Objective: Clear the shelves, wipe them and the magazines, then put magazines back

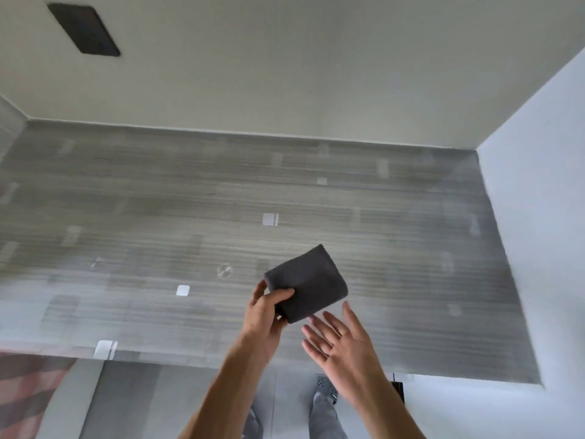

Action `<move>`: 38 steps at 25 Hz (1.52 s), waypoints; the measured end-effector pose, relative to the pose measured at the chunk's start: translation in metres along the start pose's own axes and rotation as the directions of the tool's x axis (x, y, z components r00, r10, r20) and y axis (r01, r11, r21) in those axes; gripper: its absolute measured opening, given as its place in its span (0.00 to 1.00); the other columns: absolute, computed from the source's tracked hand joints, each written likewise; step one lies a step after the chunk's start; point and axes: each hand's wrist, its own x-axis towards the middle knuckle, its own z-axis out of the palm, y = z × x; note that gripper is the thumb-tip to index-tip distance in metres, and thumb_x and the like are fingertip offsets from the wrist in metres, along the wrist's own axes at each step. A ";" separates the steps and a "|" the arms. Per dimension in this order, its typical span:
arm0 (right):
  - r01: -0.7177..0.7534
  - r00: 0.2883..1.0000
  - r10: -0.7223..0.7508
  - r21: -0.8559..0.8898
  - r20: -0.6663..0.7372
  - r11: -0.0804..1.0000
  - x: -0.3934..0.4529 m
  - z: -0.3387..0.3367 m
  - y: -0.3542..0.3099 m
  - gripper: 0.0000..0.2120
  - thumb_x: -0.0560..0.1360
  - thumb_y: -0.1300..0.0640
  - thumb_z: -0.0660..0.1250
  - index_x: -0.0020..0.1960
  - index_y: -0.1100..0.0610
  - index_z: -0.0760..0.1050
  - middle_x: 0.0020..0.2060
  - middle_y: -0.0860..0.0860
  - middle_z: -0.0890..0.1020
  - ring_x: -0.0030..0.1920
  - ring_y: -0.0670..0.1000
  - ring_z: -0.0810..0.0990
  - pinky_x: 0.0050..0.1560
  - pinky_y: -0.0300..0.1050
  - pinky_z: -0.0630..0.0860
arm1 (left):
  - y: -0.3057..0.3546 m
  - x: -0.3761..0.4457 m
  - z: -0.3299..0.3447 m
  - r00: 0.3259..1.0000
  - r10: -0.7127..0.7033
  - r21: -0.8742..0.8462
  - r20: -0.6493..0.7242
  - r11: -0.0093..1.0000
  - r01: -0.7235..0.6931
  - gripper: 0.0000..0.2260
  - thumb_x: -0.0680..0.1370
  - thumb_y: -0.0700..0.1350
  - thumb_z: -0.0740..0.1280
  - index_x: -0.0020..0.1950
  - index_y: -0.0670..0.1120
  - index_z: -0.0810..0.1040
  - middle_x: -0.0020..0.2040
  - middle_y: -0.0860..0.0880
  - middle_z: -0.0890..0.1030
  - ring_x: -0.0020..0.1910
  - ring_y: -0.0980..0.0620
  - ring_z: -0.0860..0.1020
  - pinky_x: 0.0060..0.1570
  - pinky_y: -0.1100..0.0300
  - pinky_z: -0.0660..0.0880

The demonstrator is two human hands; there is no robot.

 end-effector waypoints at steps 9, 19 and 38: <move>0.339 0.936 -0.299 0.246 -0.187 0.908 0.018 -0.025 -0.121 0.12 0.79 0.65 0.64 0.63 0.61 0.75 0.49 0.59 0.86 0.53 0.57 0.84 0.49 0.52 0.79 | -0.027 0.034 0.134 0.952 0.165 0.653 0.257 0.696 -0.297 0.16 0.75 0.45 0.73 0.61 0.48 0.77 0.53 0.46 0.84 0.48 0.50 0.82 0.43 0.60 0.75; 0.580 0.808 -0.536 0.169 -0.246 0.797 0.115 -0.043 -0.351 0.03 0.78 0.61 0.69 0.50 0.55 0.77 0.45 0.53 0.84 0.45 0.50 0.82 0.44 0.47 0.82 | -0.049 0.114 0.118 0.924 0.006 0.719 0.383 -0.630 -0.294 0.57 0.65 0.72 0.69 0.70 0.63 0.24 0.70 0.49 0.20 0.76 0.39 0.31 0.73 0.38 0.54; -0.020 0.311 -0.887 -0.931 0.340 -0.364 0.213 -0.067 -0.422 0.25 0.79 0.56 0.62 0.76 0.54 0.65 0.76 0.53 0.64 0.74 0.59 0.64 0.68 0.56 0.67 | -0.049 0.128 0.117 0.894 0.012 0.715 0.447 -0.606 -0.350 0.64 0.54 0.75 0.73 0.73 0.66 0.28 0.76 0.48 0.25 0.78 0.35 0.43 0.64 0.31 0.66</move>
